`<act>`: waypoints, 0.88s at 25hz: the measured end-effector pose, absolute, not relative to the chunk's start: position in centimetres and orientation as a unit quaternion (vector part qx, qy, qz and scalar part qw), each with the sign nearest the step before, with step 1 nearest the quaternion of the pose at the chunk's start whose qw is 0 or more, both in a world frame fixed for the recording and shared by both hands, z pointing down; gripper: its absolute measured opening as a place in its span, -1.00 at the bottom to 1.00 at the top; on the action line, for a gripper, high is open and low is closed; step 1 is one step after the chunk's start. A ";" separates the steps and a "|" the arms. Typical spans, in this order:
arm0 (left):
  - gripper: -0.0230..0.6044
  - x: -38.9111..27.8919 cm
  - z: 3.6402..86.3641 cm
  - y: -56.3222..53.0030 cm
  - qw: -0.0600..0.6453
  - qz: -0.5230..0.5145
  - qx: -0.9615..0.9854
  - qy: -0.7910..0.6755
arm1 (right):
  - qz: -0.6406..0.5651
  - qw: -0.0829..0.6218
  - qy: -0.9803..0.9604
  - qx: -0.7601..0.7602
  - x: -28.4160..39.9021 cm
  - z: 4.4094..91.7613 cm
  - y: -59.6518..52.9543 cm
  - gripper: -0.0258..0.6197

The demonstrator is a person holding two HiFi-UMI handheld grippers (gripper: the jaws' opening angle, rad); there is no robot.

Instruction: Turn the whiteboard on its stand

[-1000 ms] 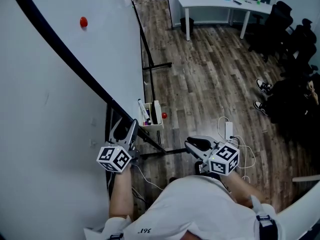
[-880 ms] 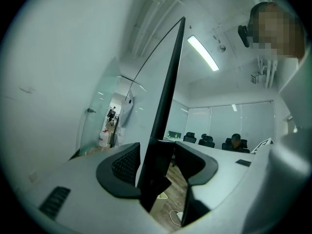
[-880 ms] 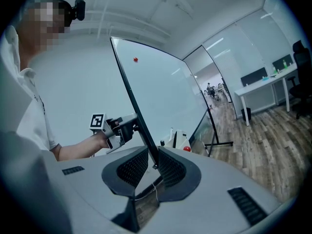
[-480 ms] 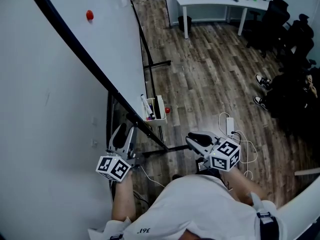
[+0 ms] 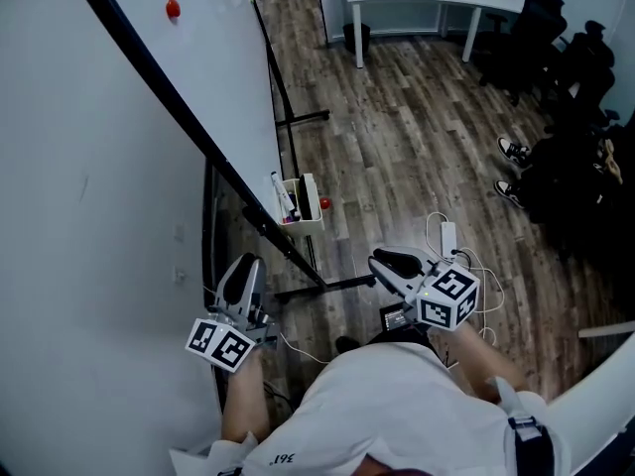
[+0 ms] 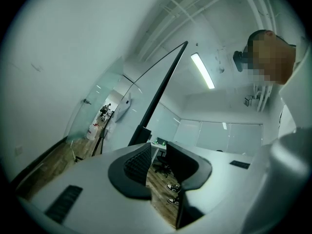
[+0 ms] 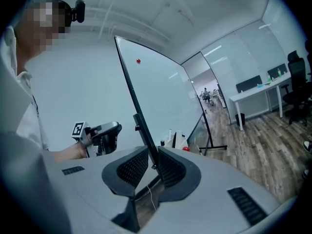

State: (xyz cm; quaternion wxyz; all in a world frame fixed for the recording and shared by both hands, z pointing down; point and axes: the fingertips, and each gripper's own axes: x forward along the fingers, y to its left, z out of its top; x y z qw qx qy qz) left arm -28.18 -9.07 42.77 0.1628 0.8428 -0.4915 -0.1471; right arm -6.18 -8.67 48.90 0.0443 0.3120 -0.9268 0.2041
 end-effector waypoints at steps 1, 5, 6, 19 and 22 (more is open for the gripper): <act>-0.60 -27.8 42.8 -8.7 0.164 -0.146 0.844 -0.490 | 0.204 0.044 -0.927 0.311 -6.0 48.9 -8.6 -0.67; -0.65 -25.8 42.2 -7.5 0.164 -0.149 0.845 -0.487 | 0.200 0.039 -0.931 0.302 -4.7 48.2 -8.4 -0.67; -0.67 -25.1 41.9 -7.2 0.165 -0.151 0.845 -0.486 | 0.199 0.039 -0.932 0.300 -4.3 47.8 -8.4 -0.67; -0.80 -11.9 41.2 -4.8 0.191 -0.165 0.864 -0.436 | 0.186 0.048 -0.932 0.308 6.3 46.0 -7.3 -0.70; -0.80 -9.9 41.5 -4.1 0.196 -0.162 0.867 -0.430 | 0.189 0.047 -0.931 0.308 7.9 46.3 -6.9 -0.71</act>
